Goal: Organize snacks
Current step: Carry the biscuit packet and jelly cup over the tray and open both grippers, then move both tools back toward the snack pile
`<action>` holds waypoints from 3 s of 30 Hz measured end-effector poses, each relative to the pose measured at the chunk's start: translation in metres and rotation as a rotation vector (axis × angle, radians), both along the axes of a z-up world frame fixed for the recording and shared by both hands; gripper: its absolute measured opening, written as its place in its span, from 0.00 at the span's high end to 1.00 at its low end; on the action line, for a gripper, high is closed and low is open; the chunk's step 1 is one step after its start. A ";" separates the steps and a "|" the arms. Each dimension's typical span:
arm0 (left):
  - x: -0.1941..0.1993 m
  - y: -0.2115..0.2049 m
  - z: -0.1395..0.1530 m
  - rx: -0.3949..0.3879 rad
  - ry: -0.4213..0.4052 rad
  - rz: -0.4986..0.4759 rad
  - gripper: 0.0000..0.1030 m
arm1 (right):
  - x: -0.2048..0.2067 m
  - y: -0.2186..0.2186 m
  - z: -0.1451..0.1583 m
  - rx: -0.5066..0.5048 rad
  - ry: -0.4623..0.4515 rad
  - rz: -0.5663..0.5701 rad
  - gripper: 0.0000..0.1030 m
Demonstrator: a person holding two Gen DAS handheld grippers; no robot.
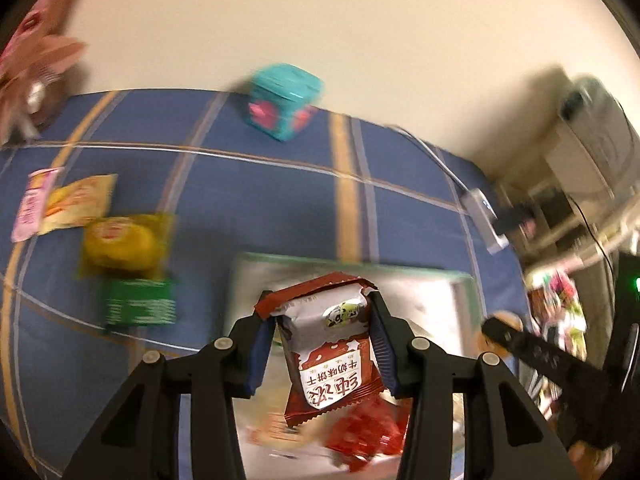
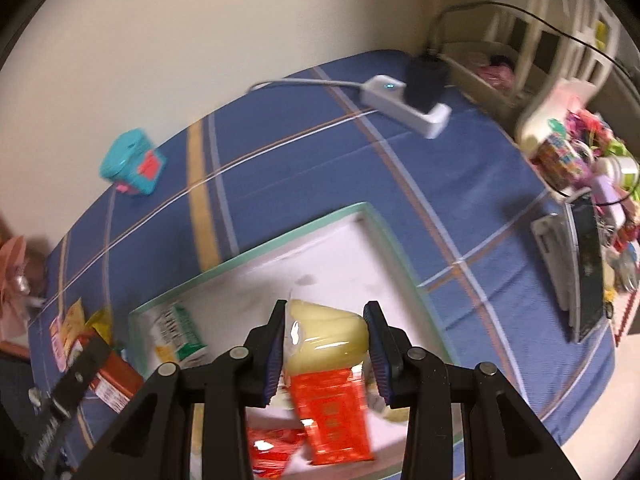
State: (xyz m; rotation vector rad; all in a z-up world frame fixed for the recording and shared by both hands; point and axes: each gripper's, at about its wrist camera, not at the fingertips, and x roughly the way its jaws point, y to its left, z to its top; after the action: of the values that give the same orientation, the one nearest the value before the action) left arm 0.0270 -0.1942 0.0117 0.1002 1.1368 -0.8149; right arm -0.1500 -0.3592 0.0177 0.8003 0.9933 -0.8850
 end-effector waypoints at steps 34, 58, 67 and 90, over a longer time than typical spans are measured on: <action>-0.037 -0.038 -0.011 0.114 -0.080 -0.101 0.41 | -0.002 -0.007 -0.023 0.037 0.042 0.012 0.42; 0.038 0.031 -0.011 0.202 -0.151 0.150 0.05 | 0.035 0.023 -0.005 -0.060 0.080 0.125 0.00; 0.064 0.073 -0.002 0.162 -0.186 0.230 0.00 | 0.051 0.041 0.008 -0.092 0.072 0.158 0.00; 0.136 0.199 0.026 0.182 -0.232 0.421 0.00 | 0.150 0.146 0.037 -0.171 -0.007 0.387 0.00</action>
State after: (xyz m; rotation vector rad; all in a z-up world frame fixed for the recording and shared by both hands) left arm 0.1633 0.0050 0.0377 0.0994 0.9636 -0.3157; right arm -0.0004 -0.2127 0.0545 0.4445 1.0082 -0.6210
